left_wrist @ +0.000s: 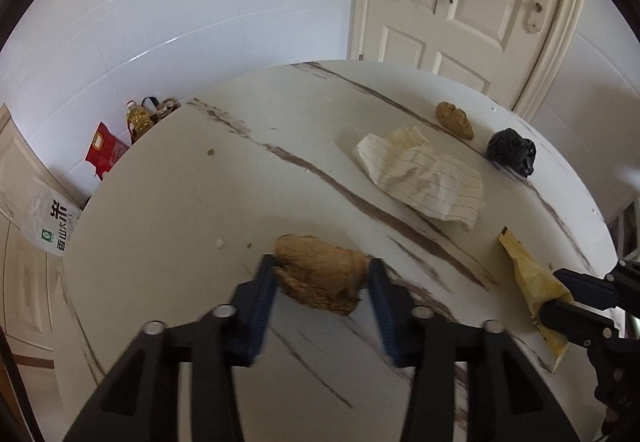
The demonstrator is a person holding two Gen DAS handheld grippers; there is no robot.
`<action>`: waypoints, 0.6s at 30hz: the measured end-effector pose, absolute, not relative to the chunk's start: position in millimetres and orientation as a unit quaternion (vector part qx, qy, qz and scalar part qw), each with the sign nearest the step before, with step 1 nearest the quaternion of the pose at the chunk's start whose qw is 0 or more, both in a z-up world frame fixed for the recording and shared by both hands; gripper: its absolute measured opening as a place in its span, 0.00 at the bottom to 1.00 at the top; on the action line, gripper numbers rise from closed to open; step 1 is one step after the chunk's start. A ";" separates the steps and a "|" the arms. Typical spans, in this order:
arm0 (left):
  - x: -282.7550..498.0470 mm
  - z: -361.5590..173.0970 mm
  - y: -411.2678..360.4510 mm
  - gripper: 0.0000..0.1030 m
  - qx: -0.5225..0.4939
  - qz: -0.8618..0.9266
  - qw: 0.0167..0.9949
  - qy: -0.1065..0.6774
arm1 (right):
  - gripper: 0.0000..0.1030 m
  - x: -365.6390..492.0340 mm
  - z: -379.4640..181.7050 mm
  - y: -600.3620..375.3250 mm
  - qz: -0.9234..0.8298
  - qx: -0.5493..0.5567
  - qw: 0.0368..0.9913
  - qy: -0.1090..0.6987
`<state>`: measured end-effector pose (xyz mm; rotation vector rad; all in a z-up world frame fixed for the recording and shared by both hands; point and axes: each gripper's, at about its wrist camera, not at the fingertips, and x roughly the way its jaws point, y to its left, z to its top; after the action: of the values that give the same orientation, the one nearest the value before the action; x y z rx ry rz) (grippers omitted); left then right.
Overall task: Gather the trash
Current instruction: 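Grasp the yellow soup packet with the right gripper while the left grasps the ginger root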
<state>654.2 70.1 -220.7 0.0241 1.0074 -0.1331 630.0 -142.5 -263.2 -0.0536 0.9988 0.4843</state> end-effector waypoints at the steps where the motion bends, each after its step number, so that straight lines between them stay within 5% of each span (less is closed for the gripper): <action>1: 650.9 -219.7 72.1 0.38 0.008 -0.065 0.874 0.482 | 0.20 628.2 -262.7 -145.3 0.230 -0.024 0.851 0.472; 18: 539.9 -170.5 21.8 0.38 0.014 -0.132 0.895 0.426 | 0.14 568.0 -215.9 -181.8 0.230 0.011 0.874 0.428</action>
<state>539.9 21.8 -170.5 0.0288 0.8839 -0.2729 568.0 -181.8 -215.9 0.0222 0.8946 0.4798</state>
